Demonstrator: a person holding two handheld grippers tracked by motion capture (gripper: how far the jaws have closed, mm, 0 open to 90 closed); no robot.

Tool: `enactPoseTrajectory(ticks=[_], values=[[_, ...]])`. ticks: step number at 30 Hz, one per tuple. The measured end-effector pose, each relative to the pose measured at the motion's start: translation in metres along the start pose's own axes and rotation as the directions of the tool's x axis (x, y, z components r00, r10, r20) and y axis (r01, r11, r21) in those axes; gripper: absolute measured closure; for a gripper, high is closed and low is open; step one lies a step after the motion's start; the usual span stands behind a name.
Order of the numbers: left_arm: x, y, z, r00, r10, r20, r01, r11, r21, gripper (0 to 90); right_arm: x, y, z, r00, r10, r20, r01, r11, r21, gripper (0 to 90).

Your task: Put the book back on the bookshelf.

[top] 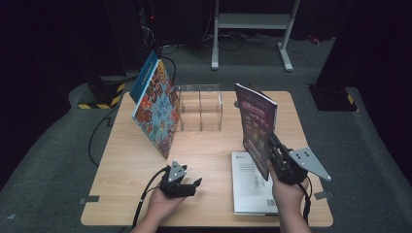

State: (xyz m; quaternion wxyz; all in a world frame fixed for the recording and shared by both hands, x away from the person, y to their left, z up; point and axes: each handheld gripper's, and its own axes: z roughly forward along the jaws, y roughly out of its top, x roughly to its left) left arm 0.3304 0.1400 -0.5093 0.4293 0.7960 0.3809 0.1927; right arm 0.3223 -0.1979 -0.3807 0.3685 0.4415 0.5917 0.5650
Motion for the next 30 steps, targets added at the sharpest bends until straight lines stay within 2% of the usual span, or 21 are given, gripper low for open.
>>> enactPoseTrajectory(ticks=[5,7,12,22,30], values=[[0.001,0.0,0.0,0.9999,-0.01,0.001,0.01,0.9999,-0.003,24.7,0.007,0.011,0.008,0.9996,0.013,-0.026,-0.013,1.0,-0.008,84.9],[0.003,0.0,-0.001,1.0,0.001,-0.005,-0.001,1.0,0.0,24.7,0.012,0.015,0.011,0.9991,0.008,-0.042,-0.008,1.0,-0.012,84.9],[0.003,0.0,-0.001,0.9998,-0.018,0.0,0.018,0.9998,-0.011,24.7,0.03,0.019,0.019,0.9968,-0.008,-0.079,0.006,1.0,-0.016,85.0],[0.008,0.001,-0.006,0.9996,-0.026,-0.009,0.026,0.9994,-0.022,24.7,0.065,0.014,0.049,0.9875,0.004,-0.157,-0.003,1.0,0.004,84.9],[0.009,-0.001,-0.006,0.9996,-0.023,-0.014,0.023,0.9996,-0.016,24.7,0.083,0.008,0.078,0.9786,0.025,-0.204,-0.022,1.0,0.017,84.9]])
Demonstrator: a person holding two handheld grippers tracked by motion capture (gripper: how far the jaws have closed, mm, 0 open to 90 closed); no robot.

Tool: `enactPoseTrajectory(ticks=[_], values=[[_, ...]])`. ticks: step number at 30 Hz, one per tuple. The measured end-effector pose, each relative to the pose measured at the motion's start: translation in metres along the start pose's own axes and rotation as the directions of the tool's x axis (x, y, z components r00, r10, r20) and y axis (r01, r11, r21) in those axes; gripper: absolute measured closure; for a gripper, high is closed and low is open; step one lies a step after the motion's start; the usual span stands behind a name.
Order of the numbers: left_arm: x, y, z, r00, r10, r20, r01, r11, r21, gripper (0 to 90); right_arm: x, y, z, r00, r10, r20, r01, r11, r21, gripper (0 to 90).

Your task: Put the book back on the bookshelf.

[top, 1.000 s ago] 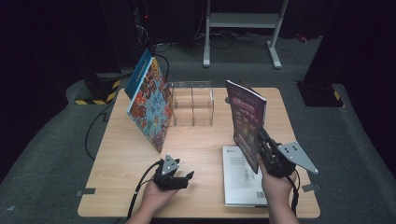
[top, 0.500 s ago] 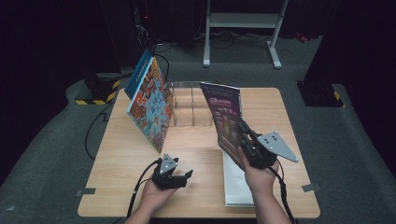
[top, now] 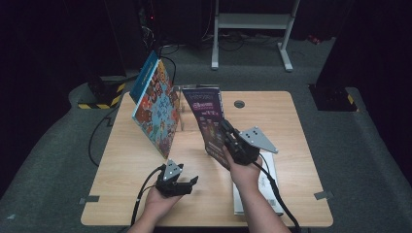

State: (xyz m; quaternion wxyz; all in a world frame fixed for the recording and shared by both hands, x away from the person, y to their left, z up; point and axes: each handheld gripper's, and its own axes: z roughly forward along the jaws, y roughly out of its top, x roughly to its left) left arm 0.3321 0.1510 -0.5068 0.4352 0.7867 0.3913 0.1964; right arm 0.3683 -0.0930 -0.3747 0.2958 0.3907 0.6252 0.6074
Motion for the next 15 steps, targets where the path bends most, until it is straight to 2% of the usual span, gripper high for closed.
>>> enactPoseTrajectory(ticks=[7,12,13,14,15], values=[[0.002,-0.001,-0.001,1.0,-0.001,-0.004,0.001,1.0,0.0,24.7,0.002,-0.008,0.011,0.9999,0.007,-0.008,-0.007,1.0,0.007,84.8],[0.0,-0.001,-0.001,1.0,0.005,-0.003,-0.005,1.0,0.002,24.8,0.001,-0.014,0.002,0.9999,0.013,-0.009,-0.013,1.0,-0.005,84.7],[-0.001,-0.001,0.0,1.0,0.003,0.0,-0.003,1.0,0.0,25.0,0.001,-0.015,-0.001,0.9999,0.007,-0.01,-0.007,1.0,-0.007,84.7],[-0.001,0.0,0.0,0.9998,0.017,-0.005,-0.017,0.9999,0.002,25.0,0.002,-0.017,-0.004,1.0,-0.003,-0.005,0.003,1.0,-0.008,84.6],[-0.002,0.0,0.001,0.9999,0.01,0.003,-0.01,0.9999,0.001,25.1,0.002,-0.018,-0.007,1.0,-0.007,-0.002,0.007,1.0,-0.009,84.5]])
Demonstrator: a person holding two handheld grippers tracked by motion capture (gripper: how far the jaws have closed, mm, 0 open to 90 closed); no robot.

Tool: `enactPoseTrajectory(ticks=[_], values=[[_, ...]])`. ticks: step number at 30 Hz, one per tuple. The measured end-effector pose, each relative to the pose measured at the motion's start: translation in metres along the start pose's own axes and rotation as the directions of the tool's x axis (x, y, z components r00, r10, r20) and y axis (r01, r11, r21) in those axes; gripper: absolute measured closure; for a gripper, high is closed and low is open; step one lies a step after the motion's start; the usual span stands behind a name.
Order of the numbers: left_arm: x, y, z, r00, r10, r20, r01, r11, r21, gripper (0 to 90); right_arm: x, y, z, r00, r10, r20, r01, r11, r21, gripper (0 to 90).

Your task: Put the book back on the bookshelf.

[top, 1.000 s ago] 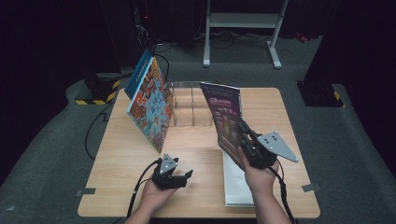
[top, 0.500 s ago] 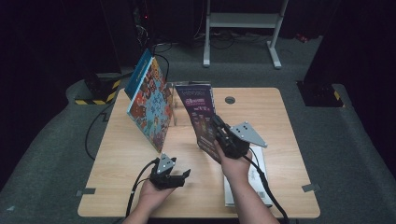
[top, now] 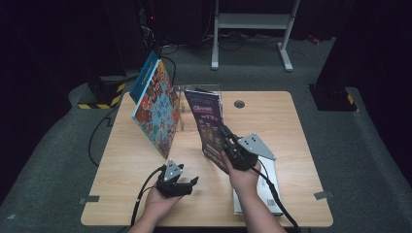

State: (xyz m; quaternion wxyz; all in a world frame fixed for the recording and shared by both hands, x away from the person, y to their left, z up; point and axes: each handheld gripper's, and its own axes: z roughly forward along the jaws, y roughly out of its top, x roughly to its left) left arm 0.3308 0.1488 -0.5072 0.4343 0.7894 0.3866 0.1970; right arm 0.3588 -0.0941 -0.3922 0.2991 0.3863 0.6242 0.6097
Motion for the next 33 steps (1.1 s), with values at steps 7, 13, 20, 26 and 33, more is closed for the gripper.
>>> enactPoseTrajectory(ticks=[7,13,20,26,33], values=[[-0.005,0.003,0.003,0.9999,0.015,0.006,-0.015,0.9998,-0.014,25.0,-0.001,-0.01,-0.019,0.9996,0.027,-0.004,-0.027,0.999,0.032,84.4],[-0.007,0.004,0.004,0.9997,0.018,0.015,-0.018,0.9995,-0.025,25.0,0.003,-0.02,-0.037,1.0,-0.003,-0.003,0.003,0.999,0.042,84.3],[-0.008,0.007,-0.003,0.9996,0.008,0.026,-0.006,0.9978,-0.066,25.1,0.011,-0.035,-0.049,0.9991,-0.041,-0.005,0.041,0.998,0.052,84.3],[-0.012,0.028,-0.023,0.9986,0.002,0.053,0.006,0.9889,-0.148,25.6,0.02,-0.048,-0.052,0.9981,-0.06,-0.014,0.061,0.996,0.062,84.5],[-0.021,0.07,-0.05,0.9984,0.009,0.055,0.005,0.9681,-0.251,25.7,0.03,-0.052,-0.053,0.9934,-0.114,-0.017,0.114,0.992,0.048,84.6]])
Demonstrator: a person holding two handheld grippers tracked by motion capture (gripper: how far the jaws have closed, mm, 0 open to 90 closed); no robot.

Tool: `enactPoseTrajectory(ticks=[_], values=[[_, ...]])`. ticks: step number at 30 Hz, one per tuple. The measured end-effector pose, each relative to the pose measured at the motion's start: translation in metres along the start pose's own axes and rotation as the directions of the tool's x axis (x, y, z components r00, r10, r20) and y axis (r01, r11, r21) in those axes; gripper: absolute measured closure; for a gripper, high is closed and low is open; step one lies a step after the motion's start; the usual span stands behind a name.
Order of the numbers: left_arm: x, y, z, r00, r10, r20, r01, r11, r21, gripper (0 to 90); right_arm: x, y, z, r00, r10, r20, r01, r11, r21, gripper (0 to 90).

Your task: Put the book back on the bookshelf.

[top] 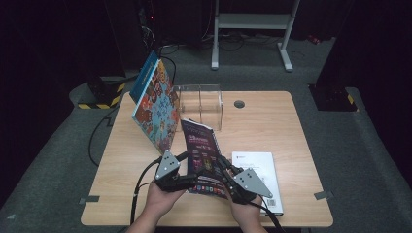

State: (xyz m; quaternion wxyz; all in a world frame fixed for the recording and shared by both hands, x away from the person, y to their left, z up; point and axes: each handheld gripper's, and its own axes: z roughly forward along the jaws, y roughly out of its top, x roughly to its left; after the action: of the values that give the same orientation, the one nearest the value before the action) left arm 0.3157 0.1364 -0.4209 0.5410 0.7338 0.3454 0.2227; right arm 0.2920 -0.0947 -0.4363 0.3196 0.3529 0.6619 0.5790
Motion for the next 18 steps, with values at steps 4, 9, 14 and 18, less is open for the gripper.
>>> enactPoseTrajectory(ticks=[4,9,14,18], values=[[-0.004,0.02,-0.001,0.9999,-0.015,-0.002,0.015,0.999,-0.041,25.0,0.002,-0.001,0.0,1.0,-0.004,0.005,0.004,1.0,-0.005,84.6],[-0.009,0.037,0.007,0.9968,-0.08,0.008,0.08,0.993,-0.087,21.9,0.003,-0.002,0.0,1.0,-0.001,0.001,0.001,1.0,-0.01,84.6],[-0.01,0.049,0.015,0.993,-0.118,-0.011,0.116,0.9872,-0.11,19.2,0.006,-0.001,0.001,1.0,-0.008,-0.004,0.007,1.0,-0.017,84.6],[-0.012,0.056,0.02,0.9928,-0.115,-0.033,0.111,0.9884,-0.103,18.4,0.008,-0.001,0.001,0.9999,-0.012,-0.007,0.012,1.0,-0.019,84.6]])
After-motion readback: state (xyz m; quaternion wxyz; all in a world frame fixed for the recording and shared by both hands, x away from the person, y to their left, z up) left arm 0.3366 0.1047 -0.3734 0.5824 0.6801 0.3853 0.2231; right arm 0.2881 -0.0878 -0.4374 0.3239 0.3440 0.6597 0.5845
